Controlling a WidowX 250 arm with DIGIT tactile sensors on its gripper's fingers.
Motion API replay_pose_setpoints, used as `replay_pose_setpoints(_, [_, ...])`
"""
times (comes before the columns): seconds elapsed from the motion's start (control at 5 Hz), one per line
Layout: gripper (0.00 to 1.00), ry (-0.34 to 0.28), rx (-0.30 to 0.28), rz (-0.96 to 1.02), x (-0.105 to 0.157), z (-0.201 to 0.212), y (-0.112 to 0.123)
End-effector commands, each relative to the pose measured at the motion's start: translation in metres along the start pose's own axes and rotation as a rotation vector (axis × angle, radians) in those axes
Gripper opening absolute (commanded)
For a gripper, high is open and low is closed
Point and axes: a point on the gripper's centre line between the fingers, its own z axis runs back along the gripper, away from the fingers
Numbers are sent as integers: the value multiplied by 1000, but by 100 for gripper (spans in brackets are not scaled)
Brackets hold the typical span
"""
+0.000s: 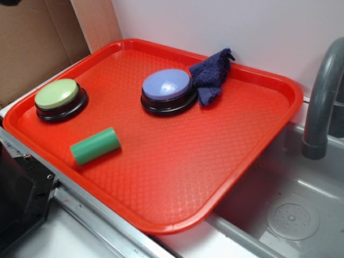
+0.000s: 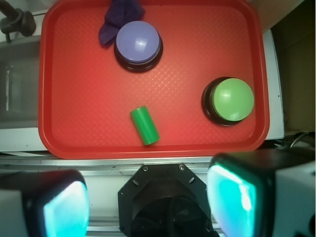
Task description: Push the green button.
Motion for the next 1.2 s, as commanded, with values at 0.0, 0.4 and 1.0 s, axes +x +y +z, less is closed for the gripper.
replay_pose_setpoints(0.0, [100,0,0,0,0,0,0])
replay_pose_setpoints(0.4, [100,-90,59,235,49,-66,83])
replay_pose_setpoints(1.0, [100,3,183,217,58,-168,154])
